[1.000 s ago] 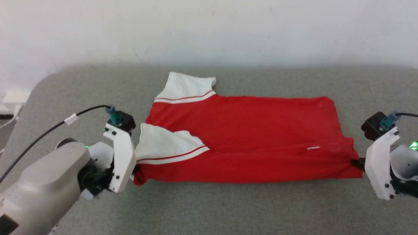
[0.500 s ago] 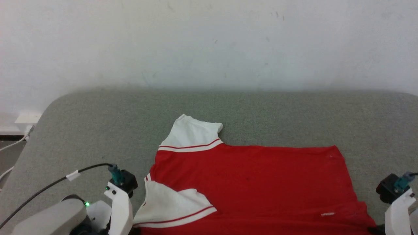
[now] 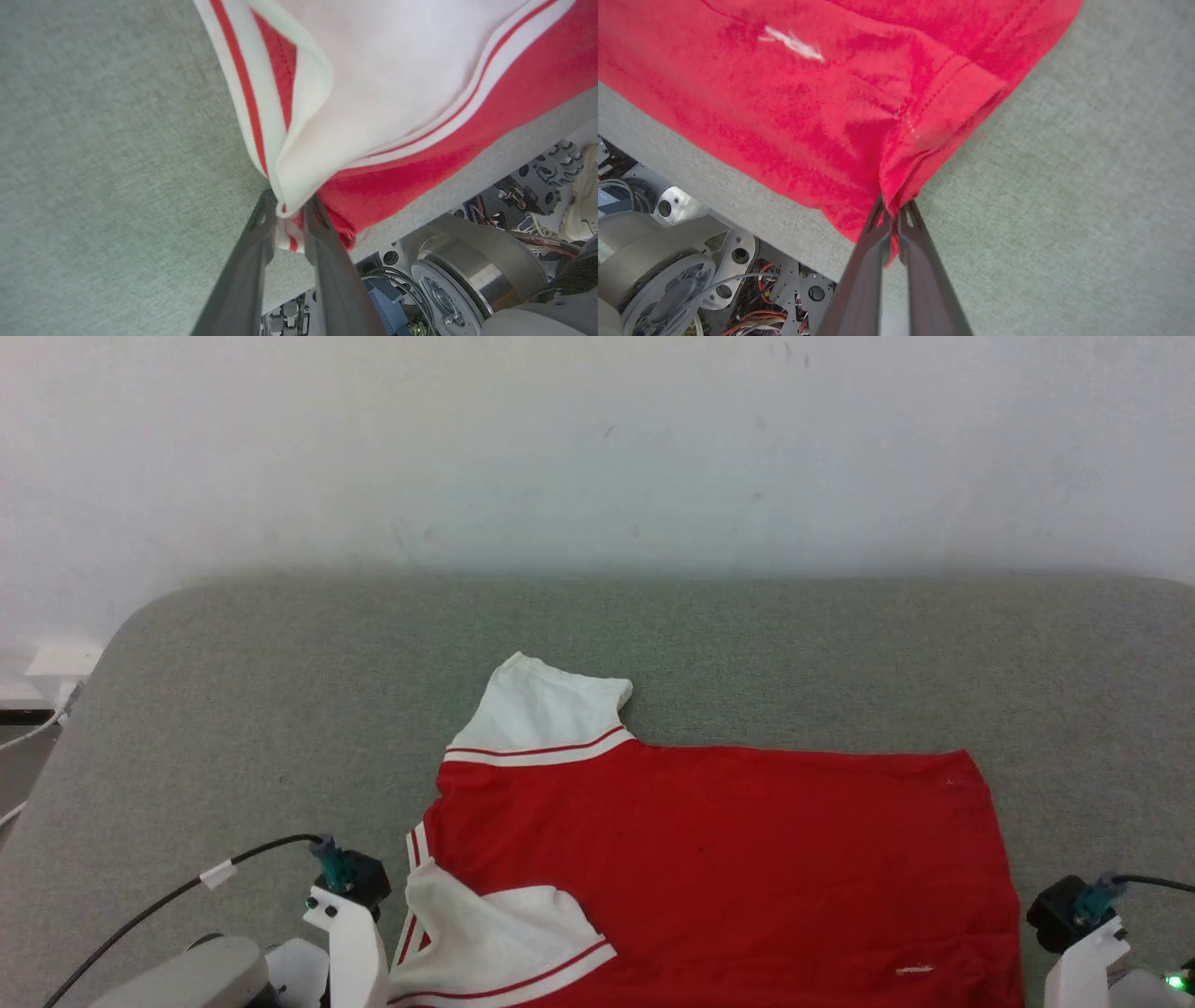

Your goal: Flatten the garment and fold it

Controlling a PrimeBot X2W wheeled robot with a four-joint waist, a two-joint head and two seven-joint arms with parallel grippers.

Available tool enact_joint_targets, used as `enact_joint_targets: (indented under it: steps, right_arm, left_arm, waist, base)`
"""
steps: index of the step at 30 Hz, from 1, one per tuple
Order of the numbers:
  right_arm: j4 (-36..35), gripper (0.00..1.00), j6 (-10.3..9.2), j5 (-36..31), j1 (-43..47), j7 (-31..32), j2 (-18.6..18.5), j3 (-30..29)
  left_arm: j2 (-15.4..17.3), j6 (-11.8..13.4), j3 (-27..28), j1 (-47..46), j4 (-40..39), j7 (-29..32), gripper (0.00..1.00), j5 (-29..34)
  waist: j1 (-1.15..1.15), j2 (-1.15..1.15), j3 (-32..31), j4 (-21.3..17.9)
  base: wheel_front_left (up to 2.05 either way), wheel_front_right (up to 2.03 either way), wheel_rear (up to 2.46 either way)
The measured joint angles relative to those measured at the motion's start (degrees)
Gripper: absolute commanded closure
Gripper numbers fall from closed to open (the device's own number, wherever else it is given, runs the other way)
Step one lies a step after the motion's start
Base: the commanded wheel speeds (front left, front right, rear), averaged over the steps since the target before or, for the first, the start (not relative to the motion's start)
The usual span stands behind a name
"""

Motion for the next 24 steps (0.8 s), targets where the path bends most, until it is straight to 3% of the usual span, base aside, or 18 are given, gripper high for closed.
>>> enact_joint_targets:
  steps: [6, 12, 18, 24]
  right_arm:
    - [-1.65, 0.0, 0.0, -2.53, -0.01, -9.83, -0.11, -4.79]
    - [-4.56, 0.0, 0.0, -7.61, 0.04, -20.7, 1.42, -16.03]
    - [-7.44, 0.0, -0.01, -17.94, 1.62, -31.3, 8.72, -30.66]
    - [-14.35, 0.0, -0.01, -26.41, 6.0, -36.67, 19.42, -43.83]
  left_arm:
    - [2.01, -0.31, 2.08, -0.8, -1.42, -4.16, 0.0, 0.31]
    - [5.92, 0.69, 6.01, -6.07, -5.47, -7.77, 0.0, 2.67]
    - [5.52, 4.52, 8.55, -13.24, -4.82, -15.17, 0.0, 10.7]
    - [2.53, 5.41, 10.16, -18.74, -0.3, -18.92, 0.0, 14.18]
  waist:
    - [0.0, 0.0, -0.66, 0.24]
    - [0.0, 0.0, -0.58, 0.25]
    - [0.0, 0.0, 1.08, -0.76]
    - [0.0, 0.0, 4.07, -2.54]
  base:
    - [0.0, 0.0, 0.0]
    - [0.0, 0.0, 0.0]
    - [0.0, 0.0, 0.0]
    - [0.0, 0.0, 0.0]
